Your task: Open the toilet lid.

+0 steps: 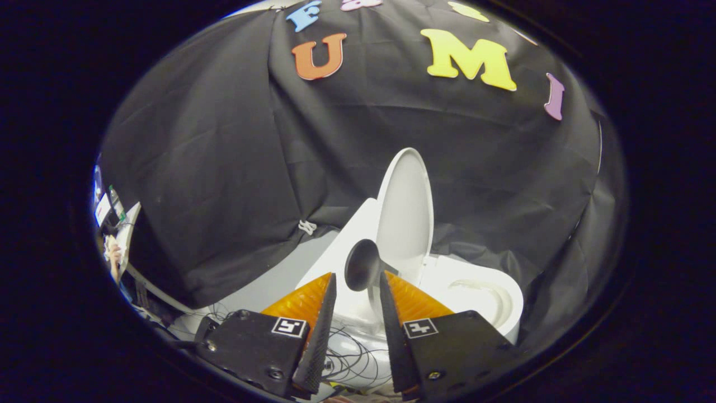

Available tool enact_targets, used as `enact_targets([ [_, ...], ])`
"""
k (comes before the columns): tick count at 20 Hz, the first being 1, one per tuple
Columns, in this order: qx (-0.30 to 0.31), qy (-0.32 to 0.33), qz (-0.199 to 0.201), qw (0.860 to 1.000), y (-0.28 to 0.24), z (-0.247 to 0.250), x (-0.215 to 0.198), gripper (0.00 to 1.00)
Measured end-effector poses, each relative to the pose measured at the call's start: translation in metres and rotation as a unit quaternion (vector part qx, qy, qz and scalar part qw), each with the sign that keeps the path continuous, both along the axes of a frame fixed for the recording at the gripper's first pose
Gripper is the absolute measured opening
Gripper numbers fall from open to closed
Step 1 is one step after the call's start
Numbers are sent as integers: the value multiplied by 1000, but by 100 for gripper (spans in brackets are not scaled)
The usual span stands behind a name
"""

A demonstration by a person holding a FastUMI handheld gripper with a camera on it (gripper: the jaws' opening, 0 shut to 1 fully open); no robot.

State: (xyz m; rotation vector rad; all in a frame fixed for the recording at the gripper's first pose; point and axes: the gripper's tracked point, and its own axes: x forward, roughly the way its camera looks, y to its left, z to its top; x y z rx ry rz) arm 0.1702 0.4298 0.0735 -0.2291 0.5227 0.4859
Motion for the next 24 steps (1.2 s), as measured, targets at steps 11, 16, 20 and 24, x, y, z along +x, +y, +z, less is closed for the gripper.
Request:
enact_targets([
  [11, 11, -110, -18, 994, -106, 45, -34, 63],
  [16, 37, -129, -33, 990, -169, 38, -68, 74],
  [20, 62, -156, -52, 984, -215, 48, -86, 75],
  [24, 66, -191, -70, 977, -254, 47, -102, 75],
])
